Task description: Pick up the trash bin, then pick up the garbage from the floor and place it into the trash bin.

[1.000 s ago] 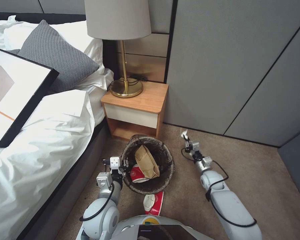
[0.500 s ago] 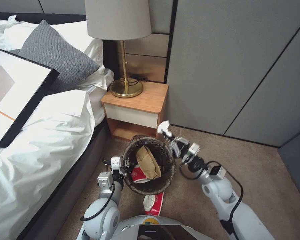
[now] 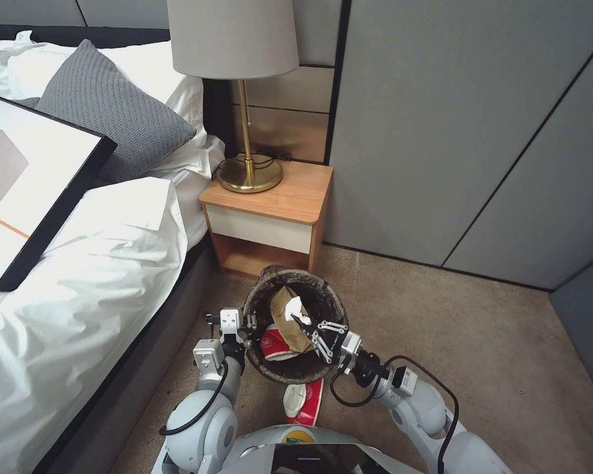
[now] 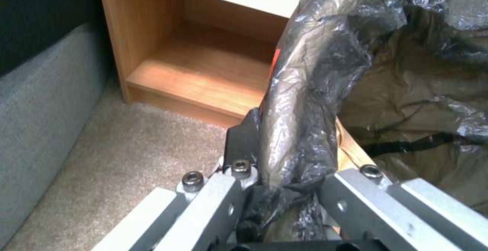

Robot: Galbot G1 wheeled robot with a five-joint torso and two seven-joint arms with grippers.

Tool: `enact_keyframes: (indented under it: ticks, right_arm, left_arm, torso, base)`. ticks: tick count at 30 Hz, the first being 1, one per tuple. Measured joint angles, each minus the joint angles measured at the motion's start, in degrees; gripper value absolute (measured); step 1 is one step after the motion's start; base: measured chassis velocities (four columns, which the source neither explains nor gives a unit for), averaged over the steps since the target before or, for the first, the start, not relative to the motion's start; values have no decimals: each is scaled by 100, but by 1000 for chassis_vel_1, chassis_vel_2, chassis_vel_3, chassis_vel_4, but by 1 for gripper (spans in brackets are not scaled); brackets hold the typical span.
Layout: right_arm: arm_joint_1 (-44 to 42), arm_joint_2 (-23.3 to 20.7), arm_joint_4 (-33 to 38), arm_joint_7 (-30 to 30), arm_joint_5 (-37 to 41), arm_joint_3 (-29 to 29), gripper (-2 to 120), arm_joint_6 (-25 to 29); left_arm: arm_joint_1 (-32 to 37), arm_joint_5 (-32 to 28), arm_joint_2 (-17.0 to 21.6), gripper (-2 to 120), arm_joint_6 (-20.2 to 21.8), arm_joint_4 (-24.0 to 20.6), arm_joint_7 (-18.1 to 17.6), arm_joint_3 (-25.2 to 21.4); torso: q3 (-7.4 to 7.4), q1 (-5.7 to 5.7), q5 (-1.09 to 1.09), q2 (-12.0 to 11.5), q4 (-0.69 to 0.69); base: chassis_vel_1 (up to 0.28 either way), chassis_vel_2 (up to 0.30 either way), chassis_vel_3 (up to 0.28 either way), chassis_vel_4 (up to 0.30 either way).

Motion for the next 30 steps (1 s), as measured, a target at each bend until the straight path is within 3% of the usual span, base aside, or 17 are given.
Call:
enact_keyframes:
  ticks: [24, 30]
  right_arm:
    - [62, 20, 18, 118, -94, 36, 98, -10]
    - [48, 144, 292, 648, -250, 116, 100, -4]
  left_arm:
    - [11, 6, -7, 3, -9, -60, 2, -5]
    - [21, 8, -6, 3, -13, -62, 2, -18]
  torso:
    - [0, 0, 0, -1, 0]
    - [0, 0, 0, -1, 1]
  base:
    - [0, 0, 0, 0]
    - [0, 0, 0, 0]
